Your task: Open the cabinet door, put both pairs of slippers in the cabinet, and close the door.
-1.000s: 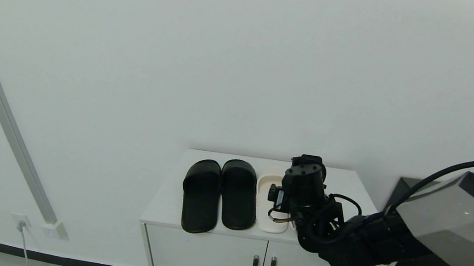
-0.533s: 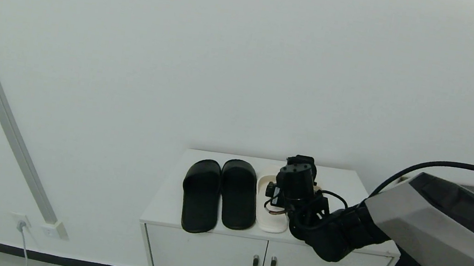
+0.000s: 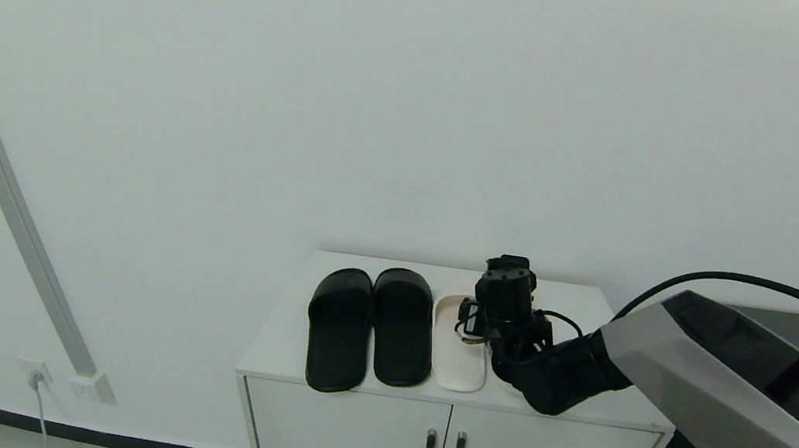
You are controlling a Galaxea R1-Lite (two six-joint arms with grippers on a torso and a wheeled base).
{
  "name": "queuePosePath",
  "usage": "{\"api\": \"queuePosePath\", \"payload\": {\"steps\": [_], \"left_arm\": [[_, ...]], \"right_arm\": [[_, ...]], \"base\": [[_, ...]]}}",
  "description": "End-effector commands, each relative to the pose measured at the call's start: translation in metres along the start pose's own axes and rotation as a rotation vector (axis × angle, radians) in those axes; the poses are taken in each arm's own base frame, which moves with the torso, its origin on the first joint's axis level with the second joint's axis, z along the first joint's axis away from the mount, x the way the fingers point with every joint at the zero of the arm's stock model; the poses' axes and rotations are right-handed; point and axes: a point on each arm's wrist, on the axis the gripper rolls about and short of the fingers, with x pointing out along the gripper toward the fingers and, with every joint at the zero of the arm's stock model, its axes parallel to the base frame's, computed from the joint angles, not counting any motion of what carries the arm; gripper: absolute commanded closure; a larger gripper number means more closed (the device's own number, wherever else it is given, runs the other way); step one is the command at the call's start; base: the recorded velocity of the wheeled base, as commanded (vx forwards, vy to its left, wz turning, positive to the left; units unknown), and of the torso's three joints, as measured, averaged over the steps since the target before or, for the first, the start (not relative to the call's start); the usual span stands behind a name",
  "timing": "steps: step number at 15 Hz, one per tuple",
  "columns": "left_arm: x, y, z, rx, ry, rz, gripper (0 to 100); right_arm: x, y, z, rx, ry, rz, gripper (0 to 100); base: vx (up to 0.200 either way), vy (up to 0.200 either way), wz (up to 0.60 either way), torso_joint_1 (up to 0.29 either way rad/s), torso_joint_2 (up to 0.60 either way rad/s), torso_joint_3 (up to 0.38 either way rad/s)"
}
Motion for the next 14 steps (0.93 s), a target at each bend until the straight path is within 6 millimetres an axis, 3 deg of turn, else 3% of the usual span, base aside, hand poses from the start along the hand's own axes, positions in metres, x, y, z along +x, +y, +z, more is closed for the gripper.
{"api": "queuePosePath", "payload": {"steps": [1,6,8,11,14], "left_arm": [[0.0,0.0,0.0,-0.001,0.002,0.0,100],[0.0,0.0,0.0,-0.001,0.002,0.0,100],[0.0,0.0,0.0,-0.002,0.0,0.0,100],[0.0,0.0,0.0,-0.002,0.0,0.0,100],[0.0,0.0,0.0,-0.001,0.002,0.0,100]], "right_arm": [[0.002,0.0,-0.001,-0.002,0.0,-0.001,100],[0.001,-0.001,-0.001,-0.003,-0.002,-0.002,100],[-0.006,-0.001,0.009,0.006,-0.017,0.005,100],[-0.036,-0.011,0.04,0.008,-0.053,0.026,100],[-0.086,-0.023,0.066,-0.006,-0.073,0.111,100]], "base": [[0.0,0.0,0.0,0.0,0.0,0.0],[0.0,0.0,0.0,0.0,0.0,0.0],[0.0,0.0,0.0,0.0,0.0,0.0],[0.0,0.0,0.0,0.0,0.0,0.0],[0.0,0.0,0.0,0.0,0.0,0.0]]}}
